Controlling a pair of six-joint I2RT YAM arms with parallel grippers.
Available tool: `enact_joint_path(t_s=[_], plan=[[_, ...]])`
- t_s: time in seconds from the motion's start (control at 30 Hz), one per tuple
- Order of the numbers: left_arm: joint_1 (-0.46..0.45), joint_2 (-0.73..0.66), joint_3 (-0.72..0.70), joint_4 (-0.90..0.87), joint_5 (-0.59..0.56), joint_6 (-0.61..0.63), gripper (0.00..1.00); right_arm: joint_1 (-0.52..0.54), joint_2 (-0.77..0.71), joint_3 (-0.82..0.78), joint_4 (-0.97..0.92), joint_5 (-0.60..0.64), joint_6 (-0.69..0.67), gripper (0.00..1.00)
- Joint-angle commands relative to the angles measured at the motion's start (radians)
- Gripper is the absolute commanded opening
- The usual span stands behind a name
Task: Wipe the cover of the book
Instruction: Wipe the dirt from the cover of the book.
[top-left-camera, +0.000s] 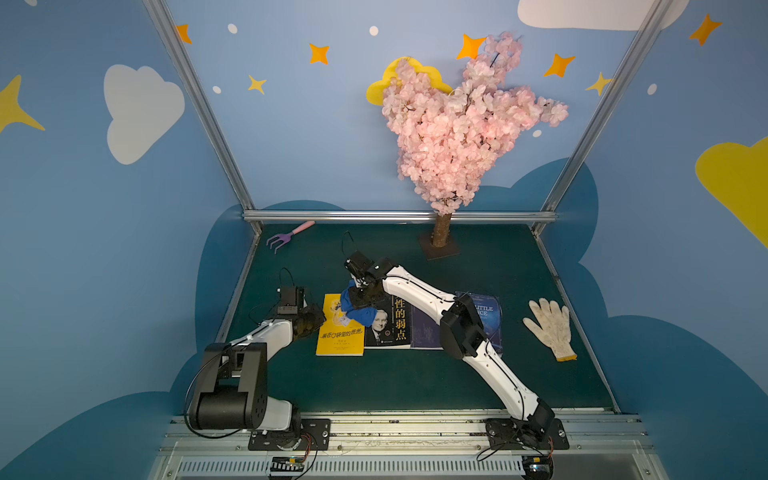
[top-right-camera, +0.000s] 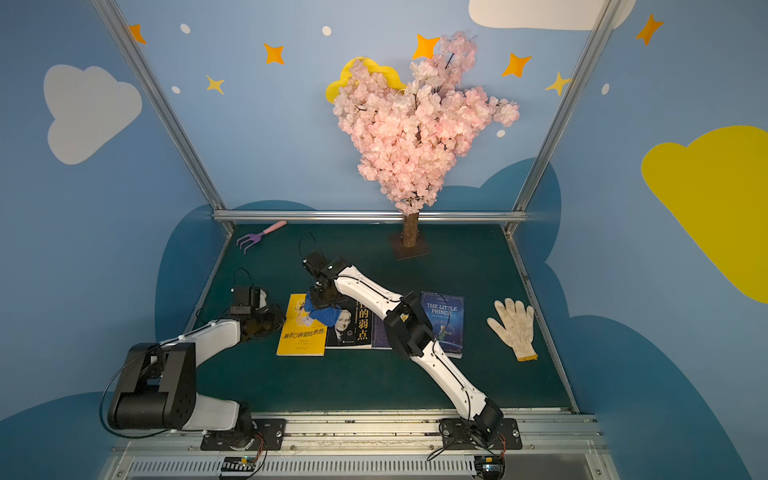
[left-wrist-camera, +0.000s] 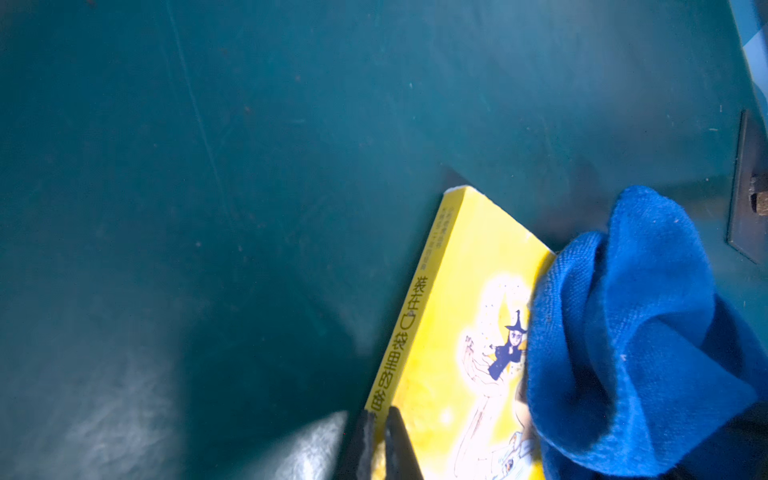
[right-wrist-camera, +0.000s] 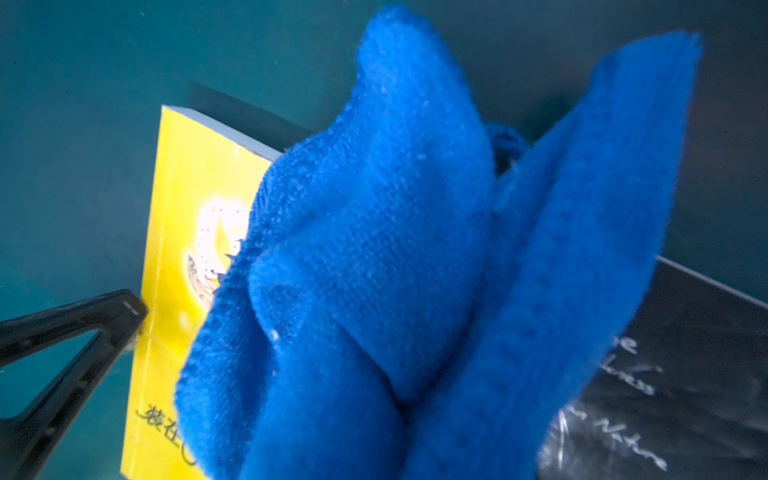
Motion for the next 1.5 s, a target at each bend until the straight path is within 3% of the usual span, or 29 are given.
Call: enact_joint_path(t_s=[0.0,0.2,0.37,0.57,0.77,0.97,1.1,1.33,1.47], plan=[[-0.011,0.016,-0.004,-0.036,0.049,0.008,0.09,0.085,0.091,-0.108,-0.099,-0.019,0.009,0.0],[-0.01,0.046,0.019,-0.045,0.057,0.009,0.07,0.131,-0.018,-0.313,-0.006,-0.008,0.034,0.0],[-0.011,0.015,-0.005,-0.036,0.049,0.006,0.07,0.054,0.035,-0.191,-0.015,0.054,0.006,0.0],[-0.011,0.016,-0.001,-0.042,0.051,0.01,0.07,-0.056,0.137,-0.009,0.032,-0.063,0.087,0.0],[-0.01,0.014,-0.005,-0.033,0.053,0.008,0.07,-0.015,0.126,-0.047,0.032,-0.081,0.091,0.0],[-0.01,0.026,0.005,-0.041,0.058,0.008,0.06,0.102,0.01,-0.27,0.049,-0.038,0.044,0.0],[-0.011,0.013,-0.005,-0.034,0.073,0.002,0.06,0.149,-0.019,-0.301,0.001,-0.008,0.014,0.0],[-0.026,0.021,-0.047,0.059,0.199,-0.061,0.08,0.074,-0.044,-0.247,-0.108,0.106,0.007,0.0],[-0.047,0.049,-0.058,0.1,0.23,-0.091,0.08,0.006,-0.05,-0.209,-0.113,0.101,0.007,0.0]])
